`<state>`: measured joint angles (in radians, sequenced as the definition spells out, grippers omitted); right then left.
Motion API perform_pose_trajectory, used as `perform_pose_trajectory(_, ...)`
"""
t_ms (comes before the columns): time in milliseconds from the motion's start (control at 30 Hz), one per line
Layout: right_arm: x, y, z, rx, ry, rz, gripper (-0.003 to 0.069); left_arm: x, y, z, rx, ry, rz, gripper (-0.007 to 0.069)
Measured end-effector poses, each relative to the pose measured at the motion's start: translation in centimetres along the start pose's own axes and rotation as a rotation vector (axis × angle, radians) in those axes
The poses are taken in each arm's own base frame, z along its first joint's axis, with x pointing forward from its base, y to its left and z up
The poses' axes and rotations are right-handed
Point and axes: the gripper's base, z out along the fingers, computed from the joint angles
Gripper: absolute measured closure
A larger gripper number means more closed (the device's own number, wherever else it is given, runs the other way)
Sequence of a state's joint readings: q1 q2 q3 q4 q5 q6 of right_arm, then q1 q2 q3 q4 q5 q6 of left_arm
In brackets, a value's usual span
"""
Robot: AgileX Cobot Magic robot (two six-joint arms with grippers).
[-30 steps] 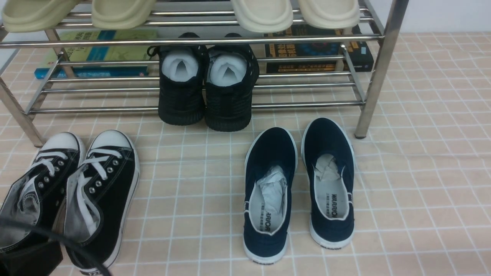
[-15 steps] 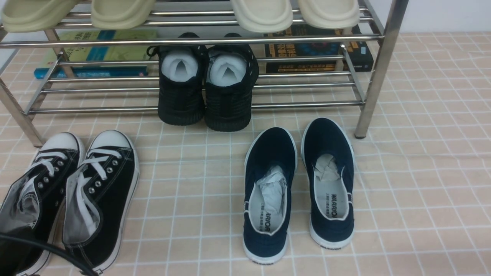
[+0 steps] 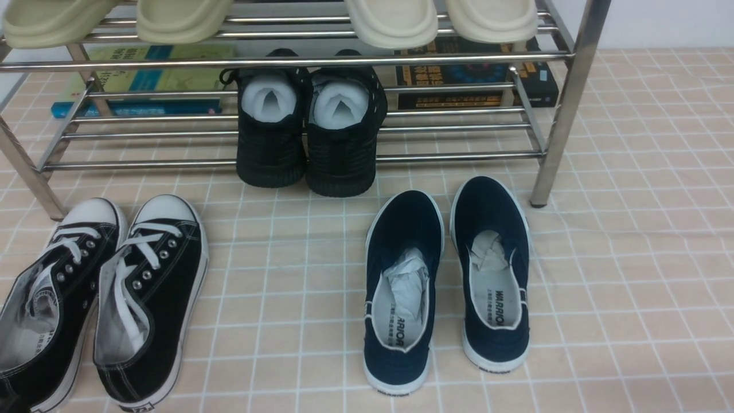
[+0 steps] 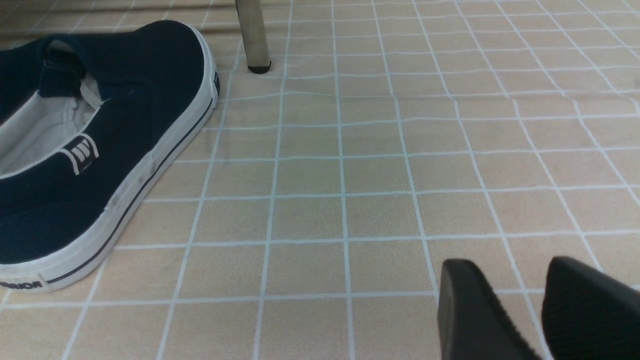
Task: Take the shoes off the shelf from the light coffee tablecloth by hand.
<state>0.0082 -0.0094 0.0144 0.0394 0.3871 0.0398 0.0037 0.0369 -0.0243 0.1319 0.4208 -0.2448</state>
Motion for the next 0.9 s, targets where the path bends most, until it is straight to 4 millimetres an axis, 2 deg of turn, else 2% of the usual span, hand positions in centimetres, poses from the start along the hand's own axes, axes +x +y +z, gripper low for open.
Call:
perform_pose_trajectory(100, 0.0, 0.0, 0.0, 0.0, 0.0, 0.0, 0.0419, 1.07, 0.19, 0.23, -0.008, -0.003, 0.003, 0.0603)
perform_pose_trajectory(900, 0.0, 0.0, 0.0, 0.0, 0.0, 0.0, 0.0419, 1.0, 0.14, 0.21, 0.0, -0.029, 0.045, 0.0584)
